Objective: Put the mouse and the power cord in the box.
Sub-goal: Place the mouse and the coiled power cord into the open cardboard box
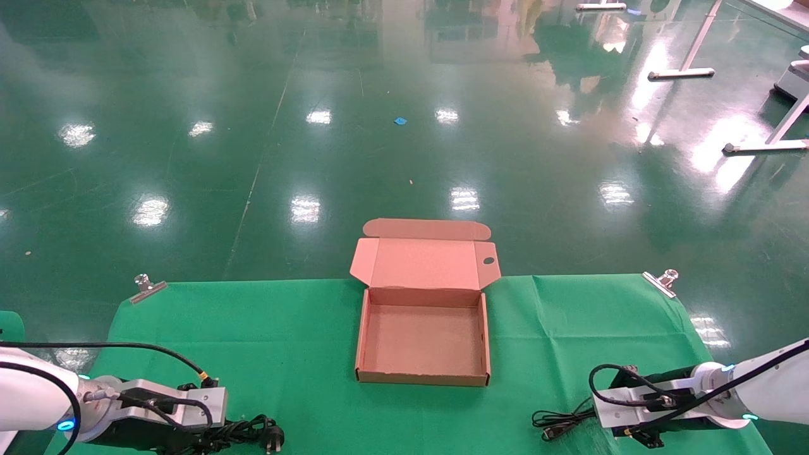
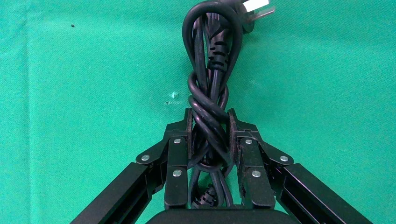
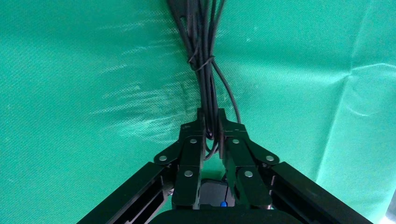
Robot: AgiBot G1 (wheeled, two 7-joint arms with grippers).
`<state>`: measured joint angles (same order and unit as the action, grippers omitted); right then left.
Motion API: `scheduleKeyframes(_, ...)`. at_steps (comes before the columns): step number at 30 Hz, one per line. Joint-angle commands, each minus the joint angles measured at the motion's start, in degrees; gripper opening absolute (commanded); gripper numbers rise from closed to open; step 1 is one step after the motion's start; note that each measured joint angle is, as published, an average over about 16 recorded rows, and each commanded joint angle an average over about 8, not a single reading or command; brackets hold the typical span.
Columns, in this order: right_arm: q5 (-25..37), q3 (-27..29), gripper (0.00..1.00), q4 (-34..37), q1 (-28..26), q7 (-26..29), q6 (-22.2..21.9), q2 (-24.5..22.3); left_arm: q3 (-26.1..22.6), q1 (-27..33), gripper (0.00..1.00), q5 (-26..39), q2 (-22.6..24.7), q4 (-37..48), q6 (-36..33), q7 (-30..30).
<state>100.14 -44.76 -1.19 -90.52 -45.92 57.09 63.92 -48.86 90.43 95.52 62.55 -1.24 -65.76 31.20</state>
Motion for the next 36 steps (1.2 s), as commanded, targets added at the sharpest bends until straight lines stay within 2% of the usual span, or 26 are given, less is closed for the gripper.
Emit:
scheduleKeyframes(1,0.2,-0.1,0.00,-0.1,0.0,-0.1,-0.2,0.1,-0.1,0.0,0.00,0.2,0.1,-0.1,0.3,0.1)
scheduleKeyframes(5,-1.4,1.0,0.00,0.3,-0.4,0.4,1.1,-1.5,1.2,0.3,0.00,-1.7,-0.7,0.9,-2.9,-1.2)
scheduleKeyframes(10,-5.4,3.7,0.00,1.0,-2.6,1.1,5.8,-5.9,5.7,1.1,0.00,-8.1,-4.4,4.2,-12.4,-4.1)
scheduleKeyframes(15,-8.8,6.1,0.00,-0.1,-7.4,1.6,11.8,-10.1,11.0,2.6,0.00,-15.1,-8.1,8.4,-22.1,-6.7)
scheduleKeyframes(19,-10.5,7.2,0.00,-2.6,-12.0,3.1,16.3,-11.0,15.0,5.2,0.00,-19.1,-8.2,11.5,-25.5,-9.3)
scheduleKeyframes(22,-11.4,7.8,0.00,-4.9,-14.4,5.3,18.2,-9.1,17.8,7.8,0.00,-20.8,-7.0,12.7,-26.0,-11.1)
scheduleKeyframes(25,-12.2,8.3,0.00,-7.0,-15.3,7.9,17.5,-5.2,20.2,10.7,0.00,-21.6,-5.7,13.1,-25.9,-12.3)
scheduleKeyframes(32,-11.7,7.8,0.00,-8.5,-12.8,11.6,7.8,7.4,24.4,15.5,0.00,-22.5,-5.5,13.3,-25.7,-13.1)
scheduleKeyframes(36,-11.0,7.1,0.00,-6.9,-10.1,12.9,3.4,12.4,25.9,16.2,0.00,-21.7,-6.9,13.1,-26.0,-12.8)
